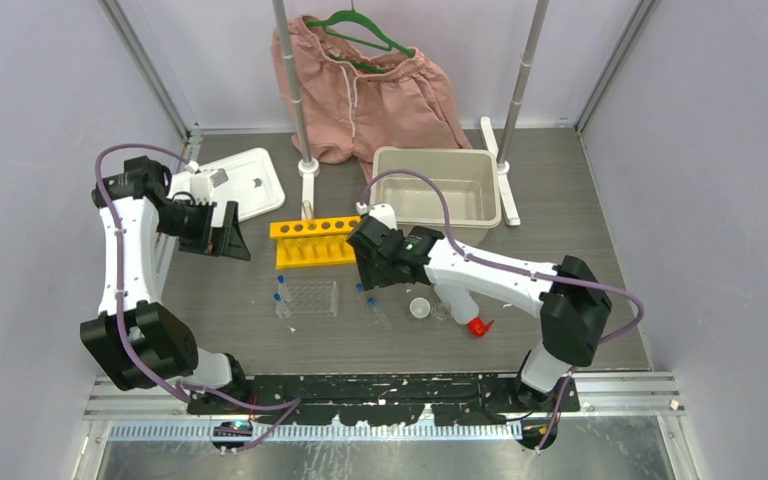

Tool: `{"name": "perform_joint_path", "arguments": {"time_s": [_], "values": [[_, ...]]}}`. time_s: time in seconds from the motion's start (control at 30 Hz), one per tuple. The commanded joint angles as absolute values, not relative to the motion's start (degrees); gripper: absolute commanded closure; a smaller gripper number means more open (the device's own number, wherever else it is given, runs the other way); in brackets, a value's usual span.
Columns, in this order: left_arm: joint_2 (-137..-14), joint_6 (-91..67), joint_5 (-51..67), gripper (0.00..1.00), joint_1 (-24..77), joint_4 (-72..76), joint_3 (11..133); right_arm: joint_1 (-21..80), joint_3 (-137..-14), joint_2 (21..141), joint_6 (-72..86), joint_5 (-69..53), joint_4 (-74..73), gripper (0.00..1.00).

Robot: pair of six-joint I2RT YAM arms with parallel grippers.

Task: Organize the chemistry lab equipment

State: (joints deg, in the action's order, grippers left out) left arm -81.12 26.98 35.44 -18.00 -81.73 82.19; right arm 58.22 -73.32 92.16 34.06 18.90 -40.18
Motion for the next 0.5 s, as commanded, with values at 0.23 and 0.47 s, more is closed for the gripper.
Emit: {"name": "perform_joint_path", "arguments": {"time_s": [0.23, 0.47], "values": [[-77.17, 27.81, 34.2, 0.0, -18.1, -81.4, 83.01, 58.03, -80.01, 99.38, 33.36, 14.85, -36.86, 0.38], [-76.5, 27.08, 37.71, 0.0, -18.09, -82.23, 83.69, 58.06, -77.84, 99.06, 35.96, 15.81, -34.39, 0.42]]}}
